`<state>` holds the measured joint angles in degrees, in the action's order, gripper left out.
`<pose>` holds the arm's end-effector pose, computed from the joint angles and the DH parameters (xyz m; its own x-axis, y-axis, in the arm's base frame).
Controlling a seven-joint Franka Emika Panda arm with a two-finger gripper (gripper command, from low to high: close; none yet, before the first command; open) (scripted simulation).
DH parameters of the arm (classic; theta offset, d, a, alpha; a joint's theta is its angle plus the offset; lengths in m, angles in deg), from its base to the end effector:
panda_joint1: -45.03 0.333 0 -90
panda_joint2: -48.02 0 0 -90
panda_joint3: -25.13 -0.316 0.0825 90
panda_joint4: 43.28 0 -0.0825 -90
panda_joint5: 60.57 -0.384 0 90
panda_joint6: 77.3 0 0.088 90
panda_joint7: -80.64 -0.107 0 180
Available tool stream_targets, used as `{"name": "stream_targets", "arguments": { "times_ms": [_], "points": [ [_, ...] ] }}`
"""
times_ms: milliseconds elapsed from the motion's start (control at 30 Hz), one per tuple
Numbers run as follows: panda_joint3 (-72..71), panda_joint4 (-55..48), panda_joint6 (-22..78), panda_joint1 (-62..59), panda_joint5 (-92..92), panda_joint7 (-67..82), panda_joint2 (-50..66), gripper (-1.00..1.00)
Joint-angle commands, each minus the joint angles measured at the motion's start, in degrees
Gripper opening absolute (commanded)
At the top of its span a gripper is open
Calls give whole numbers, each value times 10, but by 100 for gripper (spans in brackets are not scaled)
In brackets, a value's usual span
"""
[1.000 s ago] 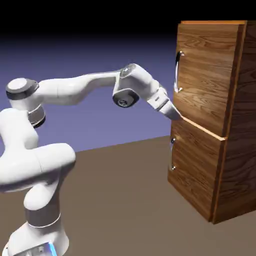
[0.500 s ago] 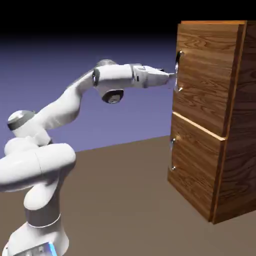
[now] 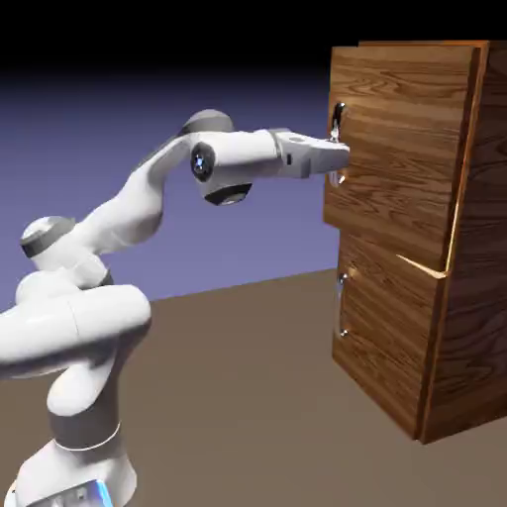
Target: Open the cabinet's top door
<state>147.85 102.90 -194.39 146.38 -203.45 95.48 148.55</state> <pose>0.4063 0.0856 0.5633 0.1506 -0.6909 0.7071 0.1515 -0.6907 -0.7071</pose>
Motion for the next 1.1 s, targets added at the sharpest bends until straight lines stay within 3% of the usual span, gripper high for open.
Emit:
{"name": "stream_targets", "arguments": {
  "times_ms": [0, 567, 833, 1067],
  "points": [
    [8, 15, 24, 5, -2, 14, -5, -100],
    [162, 142, 448, -46, 84, 204, -161, -100],
    [205, 116, 647, -141, 178, 297, -282, -100],
    [187, 33, 820, -266, 294, 411, -419, -100]
  ]
}}
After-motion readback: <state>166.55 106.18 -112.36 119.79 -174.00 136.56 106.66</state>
